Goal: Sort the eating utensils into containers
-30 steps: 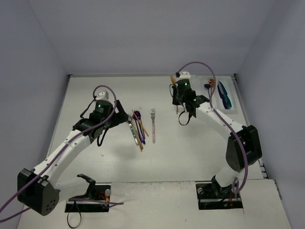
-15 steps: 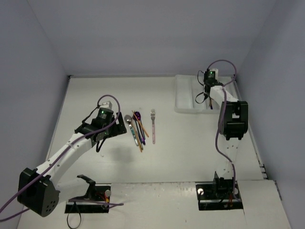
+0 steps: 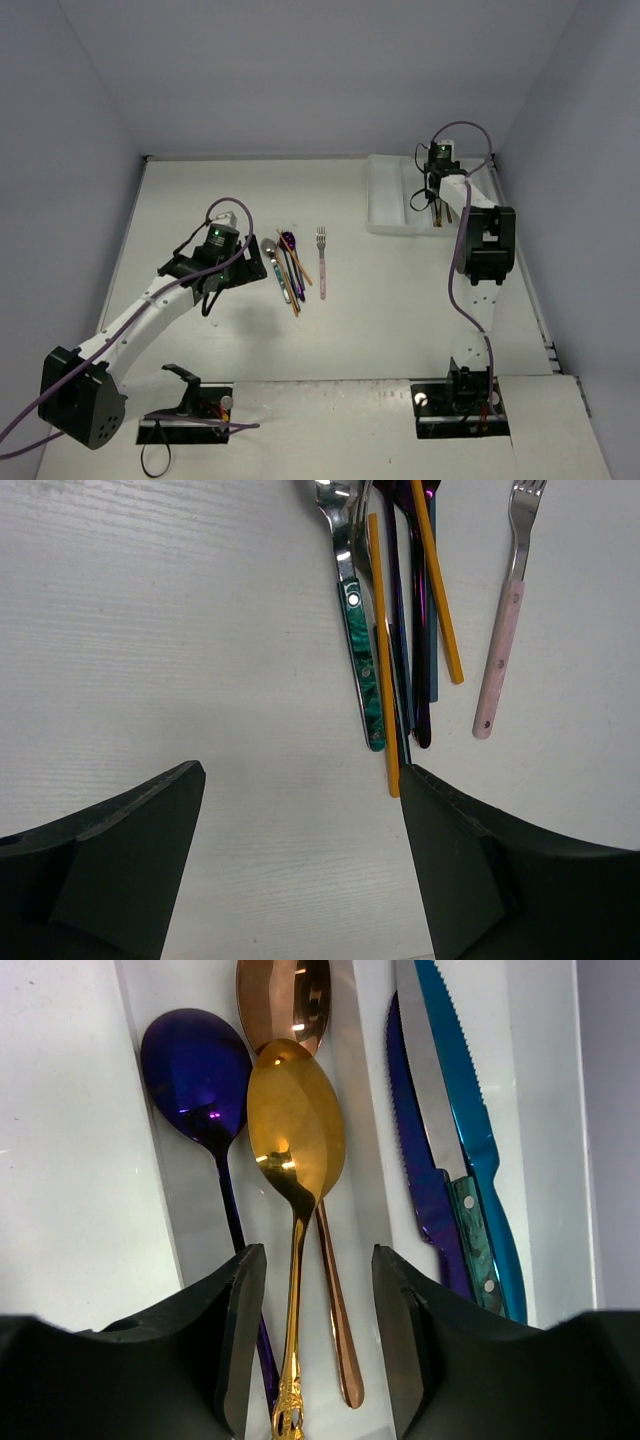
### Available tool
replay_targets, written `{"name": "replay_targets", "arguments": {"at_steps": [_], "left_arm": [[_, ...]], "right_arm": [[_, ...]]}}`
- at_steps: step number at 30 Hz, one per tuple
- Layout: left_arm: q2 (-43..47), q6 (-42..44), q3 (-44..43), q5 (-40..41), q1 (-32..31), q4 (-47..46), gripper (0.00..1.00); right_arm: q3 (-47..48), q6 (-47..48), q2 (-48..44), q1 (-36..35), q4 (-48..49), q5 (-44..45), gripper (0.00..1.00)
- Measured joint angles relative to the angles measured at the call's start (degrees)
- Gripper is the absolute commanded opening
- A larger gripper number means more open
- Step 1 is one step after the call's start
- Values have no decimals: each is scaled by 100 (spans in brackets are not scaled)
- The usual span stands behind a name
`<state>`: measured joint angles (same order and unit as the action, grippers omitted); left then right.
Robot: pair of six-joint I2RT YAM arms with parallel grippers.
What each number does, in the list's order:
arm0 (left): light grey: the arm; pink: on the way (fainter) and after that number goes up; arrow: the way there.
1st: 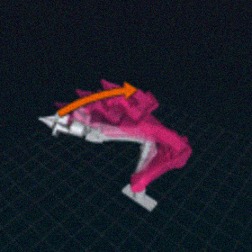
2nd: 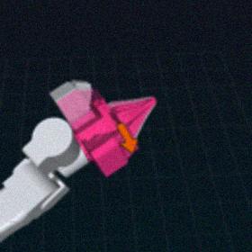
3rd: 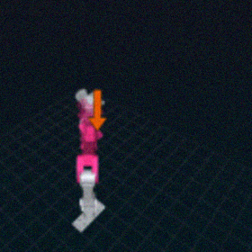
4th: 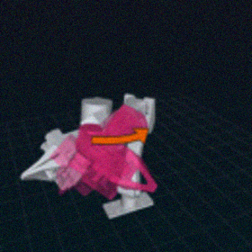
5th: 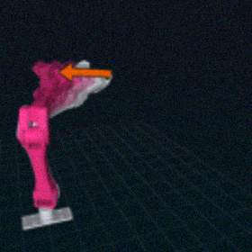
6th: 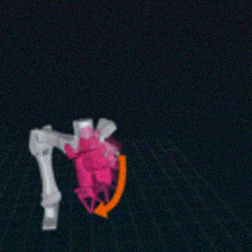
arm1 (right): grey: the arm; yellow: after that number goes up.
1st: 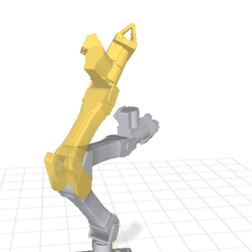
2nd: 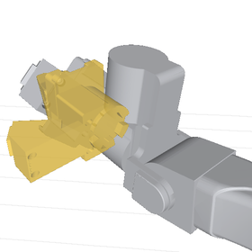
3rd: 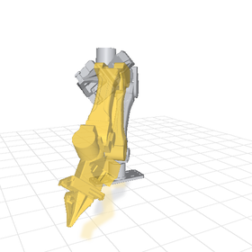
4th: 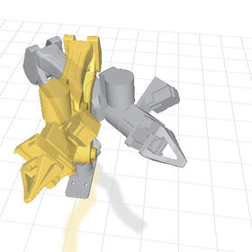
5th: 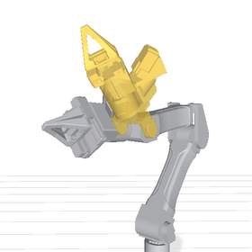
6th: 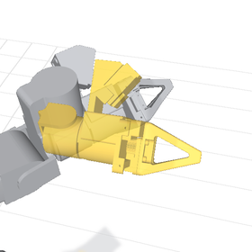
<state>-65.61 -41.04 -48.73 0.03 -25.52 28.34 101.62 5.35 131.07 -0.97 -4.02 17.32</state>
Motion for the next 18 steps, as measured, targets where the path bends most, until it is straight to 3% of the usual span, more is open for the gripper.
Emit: {"name": "replay_targets", "arguments": {"at_steps": [4, 8, 14, 18], "left_arm": [[-235, -85, -2, 23, 0, -2, 48], [-807, -185, -84, 154, 0, -17, 38], [-1925, -346, -430, 269, 0, -192, 38], [-2581, -471, -676, 285, -6, -368, 39]], "right_arm": [[-222, 24, -456, -69, -55, 5, 46], [-852, -142, -1653, -295, -137, 5, 46], [-2226, -699, -3938, -979, 40, -82, 46], [-3010, -1036, -4881, -1353, 23, -314, 47]]}}
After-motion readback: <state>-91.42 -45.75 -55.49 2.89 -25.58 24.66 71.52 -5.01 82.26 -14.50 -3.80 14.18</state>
